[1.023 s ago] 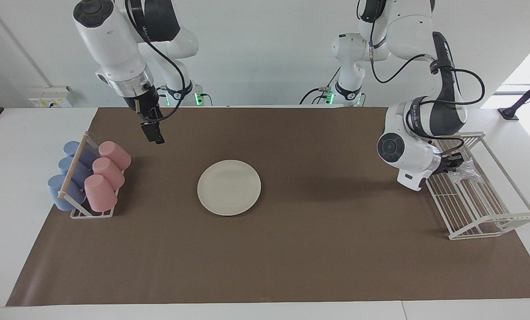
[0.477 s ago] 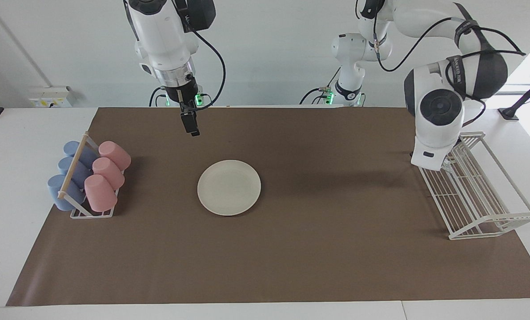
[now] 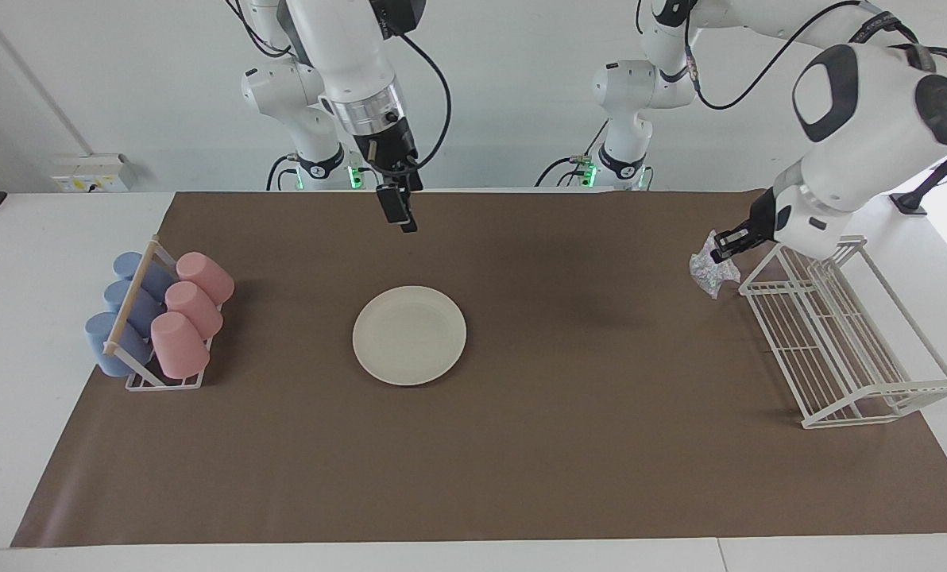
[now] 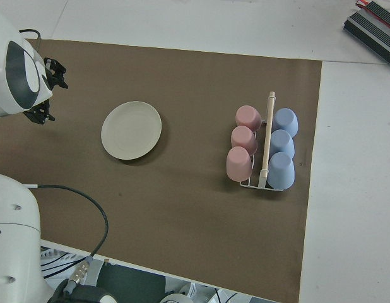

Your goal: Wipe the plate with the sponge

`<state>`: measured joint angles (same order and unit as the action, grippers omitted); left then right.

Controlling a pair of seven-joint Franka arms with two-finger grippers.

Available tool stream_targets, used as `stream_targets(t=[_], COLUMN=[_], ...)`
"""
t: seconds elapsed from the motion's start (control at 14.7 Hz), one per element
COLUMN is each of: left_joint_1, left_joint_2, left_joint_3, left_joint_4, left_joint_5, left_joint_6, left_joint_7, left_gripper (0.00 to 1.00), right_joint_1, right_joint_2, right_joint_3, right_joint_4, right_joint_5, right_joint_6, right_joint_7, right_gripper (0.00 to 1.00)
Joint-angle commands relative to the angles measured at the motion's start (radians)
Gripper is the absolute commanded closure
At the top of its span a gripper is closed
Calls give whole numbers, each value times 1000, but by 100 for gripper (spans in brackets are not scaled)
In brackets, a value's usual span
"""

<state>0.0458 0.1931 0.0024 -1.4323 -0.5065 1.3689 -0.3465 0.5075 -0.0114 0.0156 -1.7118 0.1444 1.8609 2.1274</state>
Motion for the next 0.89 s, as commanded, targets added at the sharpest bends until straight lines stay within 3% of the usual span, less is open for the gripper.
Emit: stream_targets(t=[0.0, 0.14, 0.27, 0.55, 0.82], left_joint_1=[14, 6, 5, -43, -44], left_joint_2=[-163, -272, -325, -328, -334], left_joint_3=[-5, -5, -5, -12, -10], left_joint_4=[-328, -552, -678, -750, -810], left_joint_5=[-221, -390, -511, -635, -765], left_joint_6=[146, 264, 279, 266, 234], left_joint_7=[67, 183, 334, 494, 621], left_gripper=[100, 100, 100, 100, 100], right_joint_1=[37, 77, 107, 160, 187], right_joint_2=[18, 56, 96, 108, 82], right_joint_3=[-2, -2, -2, 3, 4], right_joint_4=[-5, 30, 75, 57, 3], right_joint_5=[-55, -72, -110, -137, -135], right_joint_6=[21, 30, 29, 145, 146], right_joint_7=[78, 181, 233, 252, 246], right_gripper=[0, 0, 1, 0, 0])
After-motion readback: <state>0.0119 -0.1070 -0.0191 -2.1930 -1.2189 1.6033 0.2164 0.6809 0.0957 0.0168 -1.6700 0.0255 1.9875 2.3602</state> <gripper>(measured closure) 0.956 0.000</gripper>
